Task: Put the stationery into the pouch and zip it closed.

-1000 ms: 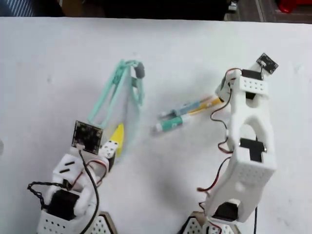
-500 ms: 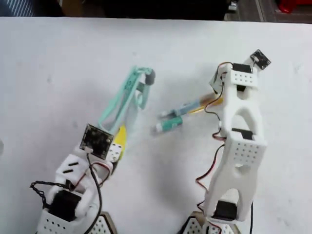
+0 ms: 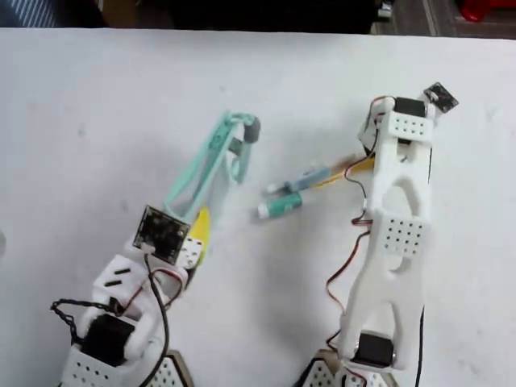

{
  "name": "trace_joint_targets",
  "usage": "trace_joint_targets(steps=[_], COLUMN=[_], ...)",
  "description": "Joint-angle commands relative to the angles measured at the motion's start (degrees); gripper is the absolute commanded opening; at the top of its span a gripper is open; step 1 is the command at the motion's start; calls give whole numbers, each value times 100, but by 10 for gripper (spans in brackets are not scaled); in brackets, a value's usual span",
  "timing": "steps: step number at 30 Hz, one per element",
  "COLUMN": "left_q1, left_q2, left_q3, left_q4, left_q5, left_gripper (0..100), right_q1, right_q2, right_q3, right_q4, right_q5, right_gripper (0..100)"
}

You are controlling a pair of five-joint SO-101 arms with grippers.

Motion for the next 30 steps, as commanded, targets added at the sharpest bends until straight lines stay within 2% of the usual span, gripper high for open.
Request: trace_joint_targets(steps=[1, 9, 23, 30], left_q1=[110, 101, 110, 92], left_q2=[22, 22, 22, 22], left_q3=[35, 35, 44, 62], left_q4=[70, 88, 97, 70], left_q5=[0, 0, 0, -44], left_gripper=[87, 84, 86, 84], right_q1=[-92, -101, -84, 22], right_q2=[330, 699, 778, 523], right_q3=[-677, -1521, -1741, -1820], right_q4=[242, 813, 1033, 1490], right_q5=[18, 633, 651, 651], right_gripper=[17, 16, 16, 16])
